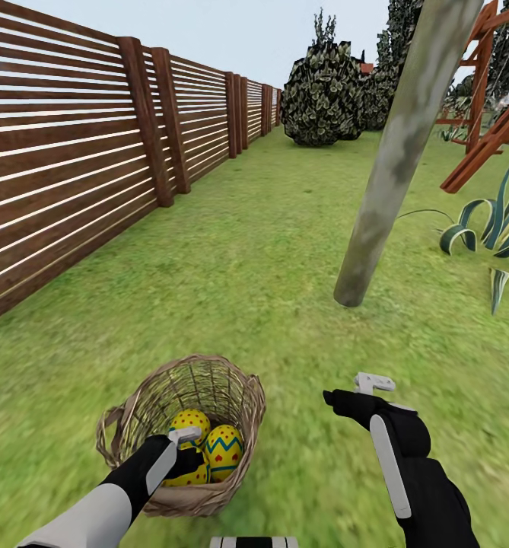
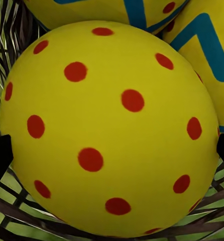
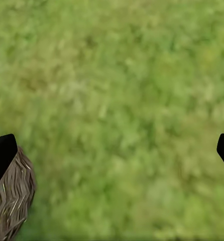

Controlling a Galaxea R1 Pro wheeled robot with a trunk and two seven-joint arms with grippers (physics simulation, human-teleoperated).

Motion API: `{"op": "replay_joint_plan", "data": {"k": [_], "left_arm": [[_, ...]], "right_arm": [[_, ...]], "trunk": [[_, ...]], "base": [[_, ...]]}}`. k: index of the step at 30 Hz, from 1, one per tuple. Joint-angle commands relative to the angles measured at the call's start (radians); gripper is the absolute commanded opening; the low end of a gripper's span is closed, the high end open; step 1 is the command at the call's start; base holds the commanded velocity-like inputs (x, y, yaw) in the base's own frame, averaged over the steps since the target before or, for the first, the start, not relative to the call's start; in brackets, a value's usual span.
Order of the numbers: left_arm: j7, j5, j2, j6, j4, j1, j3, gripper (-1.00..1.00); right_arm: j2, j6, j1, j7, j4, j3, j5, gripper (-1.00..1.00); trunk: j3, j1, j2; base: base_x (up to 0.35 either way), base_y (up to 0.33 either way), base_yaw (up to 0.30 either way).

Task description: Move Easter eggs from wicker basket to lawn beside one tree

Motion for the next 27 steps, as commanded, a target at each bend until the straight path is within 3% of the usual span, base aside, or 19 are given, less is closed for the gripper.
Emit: {"op": "replay_joint_plan", "data": {"k": [1,16,17,27], "left_arm": [[0.011,-0.019,0.002,0.007,0.006,0.000,-0.009,1.00],[0.011,-0.019,0.002,0.007,0.006,0.000,-0.009,1.00],[0.011,-0.019,0.002,0.006,0.006,0.000,-0.009,-1.00],[0.011,-0.018,0.002,0.007,0.006,0.000,-0.009,-1.00]], "right_arm": [[0.001,0.003,-0.001,-0.009,-0.001,-0.001,-0.011,1.00],[0.001,0.003,-0.001,-0.009,-0.001,-0.001,-0.011,1.00],[0.001,0.003,-0.001,-0.009,-0.001,-0.001,-0.011,1.00],[0.001,0.003,-0.001,-0.009,-0.001,-0.001,-0.011,1.00]], "trunk": [[-0.001,0.000,0.000],[-0.009,0.001,-0.001],[-0.009,0.001,-0.001],[-0.009,0.001,-0.001]], "base": [[0.000,0.000,0.000],[0.000,0.000,0.000],[0.000,0.000,0.000],[0.000,0.000,0.000]]}}
